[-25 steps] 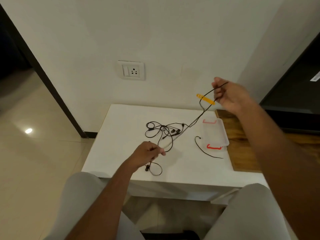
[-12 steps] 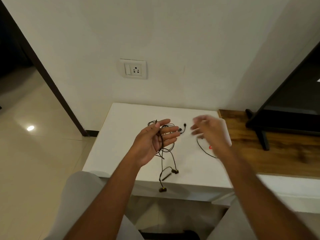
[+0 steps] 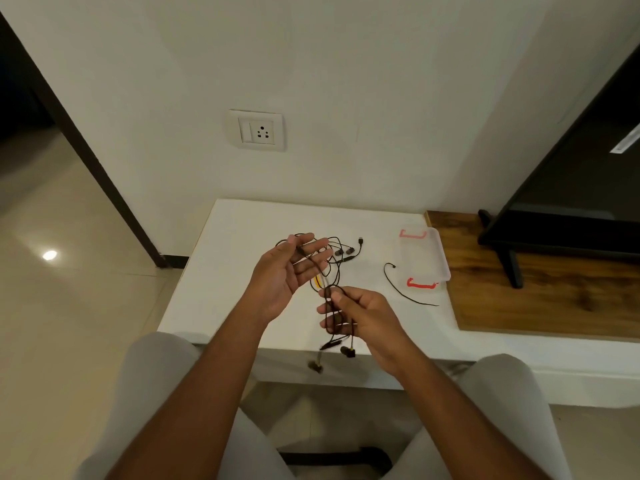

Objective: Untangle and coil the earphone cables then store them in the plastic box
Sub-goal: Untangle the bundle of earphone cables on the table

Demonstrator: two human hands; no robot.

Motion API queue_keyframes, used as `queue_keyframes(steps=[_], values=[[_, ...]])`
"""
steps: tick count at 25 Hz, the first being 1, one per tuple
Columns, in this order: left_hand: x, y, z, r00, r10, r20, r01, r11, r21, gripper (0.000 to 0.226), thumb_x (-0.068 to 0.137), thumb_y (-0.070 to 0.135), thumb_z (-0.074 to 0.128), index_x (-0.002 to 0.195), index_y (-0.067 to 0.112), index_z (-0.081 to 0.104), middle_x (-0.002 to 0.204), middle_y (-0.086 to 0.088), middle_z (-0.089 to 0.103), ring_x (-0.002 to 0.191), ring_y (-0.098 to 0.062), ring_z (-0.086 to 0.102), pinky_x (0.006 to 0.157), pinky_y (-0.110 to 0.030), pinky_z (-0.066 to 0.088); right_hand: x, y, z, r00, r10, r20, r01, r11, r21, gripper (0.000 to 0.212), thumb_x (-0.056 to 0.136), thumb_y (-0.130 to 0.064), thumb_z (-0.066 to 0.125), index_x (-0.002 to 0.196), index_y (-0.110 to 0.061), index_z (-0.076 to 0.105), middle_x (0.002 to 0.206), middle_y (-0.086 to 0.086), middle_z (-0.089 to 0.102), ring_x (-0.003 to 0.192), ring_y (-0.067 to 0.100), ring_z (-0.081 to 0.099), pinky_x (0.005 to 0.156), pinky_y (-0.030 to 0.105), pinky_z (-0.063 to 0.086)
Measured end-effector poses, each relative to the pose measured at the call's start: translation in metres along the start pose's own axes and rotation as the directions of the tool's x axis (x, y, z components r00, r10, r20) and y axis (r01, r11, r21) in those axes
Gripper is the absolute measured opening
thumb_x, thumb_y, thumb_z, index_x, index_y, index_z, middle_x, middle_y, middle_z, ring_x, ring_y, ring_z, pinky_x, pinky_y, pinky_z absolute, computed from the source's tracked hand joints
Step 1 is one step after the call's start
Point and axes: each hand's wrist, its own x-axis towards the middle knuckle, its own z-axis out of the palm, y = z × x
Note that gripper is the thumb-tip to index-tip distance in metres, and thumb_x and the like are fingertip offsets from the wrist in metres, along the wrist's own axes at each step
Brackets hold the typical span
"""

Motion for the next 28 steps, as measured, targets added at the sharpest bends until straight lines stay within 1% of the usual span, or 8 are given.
queue_keyframes(steps=[2, 5, 8, 11, 14, 18, 24, 28], values=[[-0.002, -0.004, -0.005, 0.998, -0.068, 0.009, 0.068, 0.998, 0.008, 0.050, 0.103, 0.038, 0.035, 0.126, -0.003, 0.052, 0.127, -0.021, 0.063, 0.117, -0.034, 0.062, 0.094, -0.039, 0.055, 0.003, 0.002, -0.002, 1.000, 0.001, -0.023, -0.001, 1.000, 0.031, 0.021, 0.100, -0.014, 0.051, 0.107, -0.009, 0.071, 0.088, 0.008, 0.074, 0.072, 0.019, 0.069, 0.068, 0.027, 0.057], [-0.006, -0.012, -0.005, 0.979, -0.201, 0.020, 0.191, 0.952, 0.238, 0.046, 0.099, 0.034, 0.048, 0.122, -0.004, 0.060, 0.115, -0.018, 0.069, 0.098, -0.026, 0.070, 0.080, -0.033, 0.057, 0.008, 0.006, -0.006, 0.998, 0.003, -0.070, 0.005, 0.994, 0.108, 0.021, 0.100, -0.008, 0.051, 0.104, -0.006, 0.071, 0.086, 0.010, 0.073, 0.068, 0.020, 0.066, 0.067, 0.029, 0.057], [-0.009, -0.025, 0.003, 0.979, -0.201, 0.019, 0.175, 0.890, 0.422, 0.037, 0.090, 0.026, 0.064, 0.111, -0.004, 0.068, 0.087, -0.009, 0.065, 0.068, -0.013, 0.061, 0.074, -0.030, 0.054, 0.011, 0.004, -0.012, 0.997, -0.007, -0.071, 0.015, 0.993, 0.116, 0.022, 0.099, -0.007, 0.050, 0.109, -0.002, 0.069, 0.085, 0.012, 0.073, 0.069, 0.021, 0.066, 0.067, 0.030, 0.057], [-0.008, -0.031, 0.012, 0.988, -0.153, -0.010, 0.138, 0.860, 0.491, 0.024, 0.090, 0.020, 0.067, 0.103, 0.002, 0.073, 0.084, -0.009, 0.066, 0.071, -0.011, 0.061, 0.074, -0.027, 0.053, 0.010, 0.006, -0.014, 0.998, 0.001, -0.064, 0.006, 0.994, 0.108, 0.022, 0.099, -0.008, 0.052, 0.112, -0.002, 0.068, 0.095, 0.016, 0.075, 0.078, 0.026, 0.071, 0.073, 0.034, 0.059], [-0.006, -0.031, 0.013, 0.994, -0.078, -0.082, 0.105, 0.905, 0.413, 0.014, 0.091, 0.015, 0.065, 0.096, 0.004, 0.072, 0.095, -0.010, 0.073, 0.086, -0.017, 0.068, 0.083, -0.033, 0.056, 0.013, 0.007, -0.019, 0.990, -0.013, -0.142, 0.029, 0.993, 0.112, 0.021, 0.096, -0.012, 0.059, 0.112, -0.003, 0.070, 0.099, 0.017, 0.075, 0.091, 0.031, 0.073, 0.082, 0.037, 0.059], [-0.006, -0.027, 0.010, 0.974, 0.007, -0.226, 0.067, 0.945, 0.320, 0.013, 0.091, 0.015, 0.066, 0.093, 0.003, 0.070, 0.094, -0.015, 0.074, 0.082, -0.027, 0.071, 0.071, -0.035, 0.060, 0.012, 0.003, -0.029, 0.975, -0.030, -0.219, 0.042, 0.998, 0.049, 0.016, 0.089, -0.017, 0.069, 0.103, -0.013, 0.074, 0.097, 0.005, 0.077, 0.092, 0.021, 0.074, 0.082, 0.032, 0.059], [-0.005, -0.019, 0.007, 0.945, 0.069, -0.319, 0.008, 0.972, 0.234, 0.011, 0.093, 0.014, 0.063, 0.093, 0.004, 0.067, 0.089, -0.013, 0.073, 0.081, -0.032, 0.073, 0.078, -0.040, 0.061, 0.009, -0.003, -0.039, 0.952, -0.028, -0.305, 0.045, 0.998, 0.051, 0.014, 0.086, -0.014, 0.071, 0.100, -0.013, 0.073, 0.090, 0.005, 0.077, 0.071, 0.019, 0.073, 0.062, 0.025, 0.058], [-0.004, -0.016, 0.001, 0.912, 0.128, -0.391, -0.026, 0.966, 0.257, 0.013, 0.094, 0.017, 0.062, 0.096, 0.004, 0.064, 0.090, -0.013, 0.073, 0.077, -0.030, 0.074, 0.077, -0.036, 0.060, 0.011, -0.005, -0.041, 0.938, -0.025, -0.346, 0.056, 0.995, 0.082, 0.011, 0.091, -0.016, 0.067, 0.101, -0.013, 0.071, 0.086, 0.004, 0.075, 0.062, 0.014, 0.066, 0.056, 0.025, 0.054]])
